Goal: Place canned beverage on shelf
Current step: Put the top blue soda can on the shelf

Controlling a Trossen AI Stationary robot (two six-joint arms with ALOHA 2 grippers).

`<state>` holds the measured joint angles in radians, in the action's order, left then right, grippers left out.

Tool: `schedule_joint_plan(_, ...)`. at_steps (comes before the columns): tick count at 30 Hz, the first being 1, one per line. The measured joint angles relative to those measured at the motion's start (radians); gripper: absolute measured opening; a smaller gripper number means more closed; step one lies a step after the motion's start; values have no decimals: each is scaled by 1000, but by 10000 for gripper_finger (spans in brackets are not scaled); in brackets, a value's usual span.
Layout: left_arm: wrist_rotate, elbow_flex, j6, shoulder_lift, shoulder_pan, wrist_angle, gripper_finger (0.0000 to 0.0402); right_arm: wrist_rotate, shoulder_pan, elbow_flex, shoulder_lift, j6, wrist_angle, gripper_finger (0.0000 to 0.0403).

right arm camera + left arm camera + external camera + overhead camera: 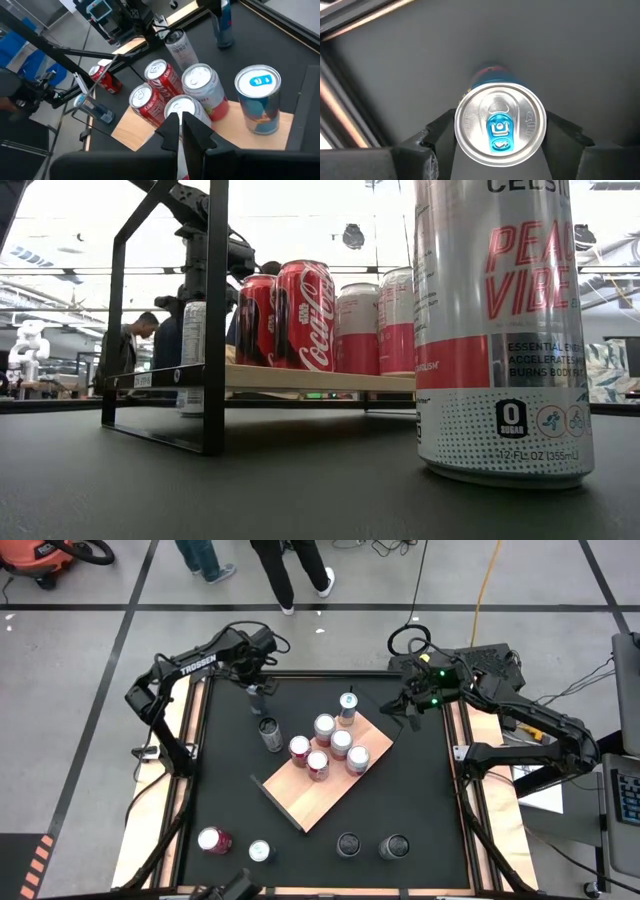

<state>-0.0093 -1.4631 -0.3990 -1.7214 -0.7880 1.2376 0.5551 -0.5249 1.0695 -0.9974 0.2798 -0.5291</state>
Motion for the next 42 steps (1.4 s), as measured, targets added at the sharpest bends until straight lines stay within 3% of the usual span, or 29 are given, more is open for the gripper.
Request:
schedule_joint_plan(13, 43, -76, 225, 2, 32, 7, 224, -7, 6, 0, -7, 49, 47, 0)
schedule_joint_plan(26, 140, -376, 446, 4, 100, 66, 224, -5, 6, 5, -37, 137, 128, 2)
schedule_joint_plan(33, 137, -538, 543, 4, 193, 65, 224, -61, 6, 123, -51, 115, 115, 58)
schedule_joint_plan(42, 136, -655, 647, 4, 343, 25, 224, -60, 10, 357, -164, -3, -106, 129)
